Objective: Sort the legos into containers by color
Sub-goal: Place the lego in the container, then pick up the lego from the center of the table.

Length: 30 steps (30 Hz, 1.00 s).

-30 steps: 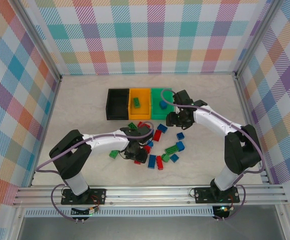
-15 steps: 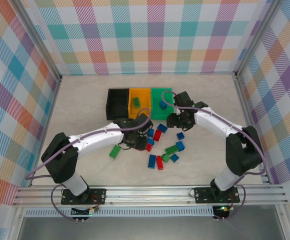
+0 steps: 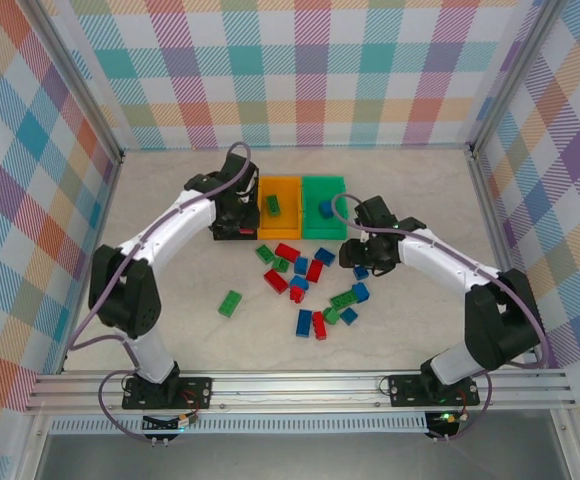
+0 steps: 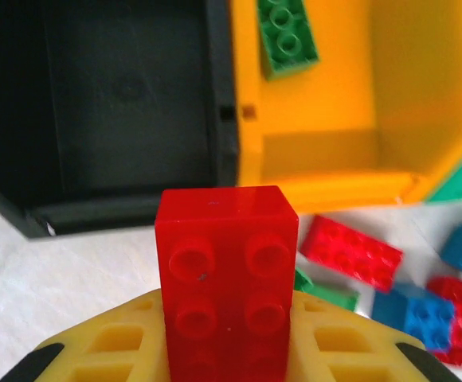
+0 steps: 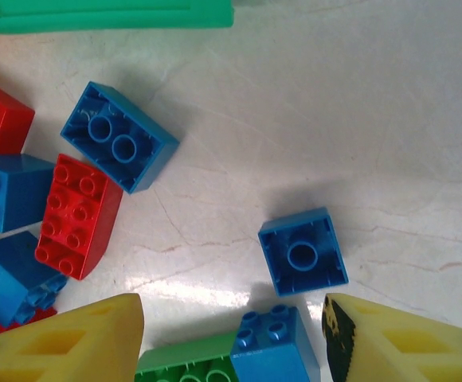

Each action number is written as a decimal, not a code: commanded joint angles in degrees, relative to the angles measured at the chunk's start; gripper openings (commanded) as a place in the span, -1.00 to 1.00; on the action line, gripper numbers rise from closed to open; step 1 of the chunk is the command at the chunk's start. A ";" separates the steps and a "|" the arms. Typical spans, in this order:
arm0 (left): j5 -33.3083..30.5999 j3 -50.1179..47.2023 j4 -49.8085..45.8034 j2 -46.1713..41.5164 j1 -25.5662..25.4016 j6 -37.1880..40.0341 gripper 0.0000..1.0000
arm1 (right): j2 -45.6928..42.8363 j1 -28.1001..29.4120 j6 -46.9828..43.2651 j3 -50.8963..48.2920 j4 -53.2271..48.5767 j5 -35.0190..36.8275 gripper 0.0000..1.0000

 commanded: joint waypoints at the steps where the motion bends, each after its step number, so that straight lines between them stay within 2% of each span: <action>1: -0.12 4.42 -1.68 6.32 2.97 2.13 -0.60 | -3.37 0.38 1.06 -1.94 -1.35 -0.77 0.24; 4: 0.32 8.13 -2.40 10.60 4.85 2.21 -0.59 | -5.73 0.48 1.20 -4.12 -2.02 -0.68 0.24; 6: 1.17 8.11 -1.04 11.34 5.29 2.05 -0.51 | -7.27 0.49 1.49 -5.54 -2.23 -1.05 0.24; 8: 1.28 7.45 0.53 11.25 5.29 1.78 -0.33 | -8.65 0.46 1.99 -7.08 -2.18 -1.13 0.24; 11: 1.47 6.72 1.03 10.43 5.26 1.51 0.17 | -10.20 0.48 2.53 -8.93 -2.21 -1.04 0.24; 12: 1.60 5.95 1.34 9.67 5.24 1.42 0.22 | -10.30 0.47 2.59 -9.38 -2.09 -0.89 0.24; 17: 3.56 -1.63 4.53 1.48 5.24 0.14 0.27 | -9.15 0.43 2.69 -9.90 -1.15 -1.27 0.24; 24: 10.81 -20.00 11.02 -13.77 4.99 -3.36 0.28 | -4.13 0.38 1.95 -6.95 -2.00 2.16 0.24; 30: 13.45 -30.37 11.52 -24.73 3.89 -3.75 0.28 | 2.18 0.37 1.50 -4.43 -0.63 2.48 0.24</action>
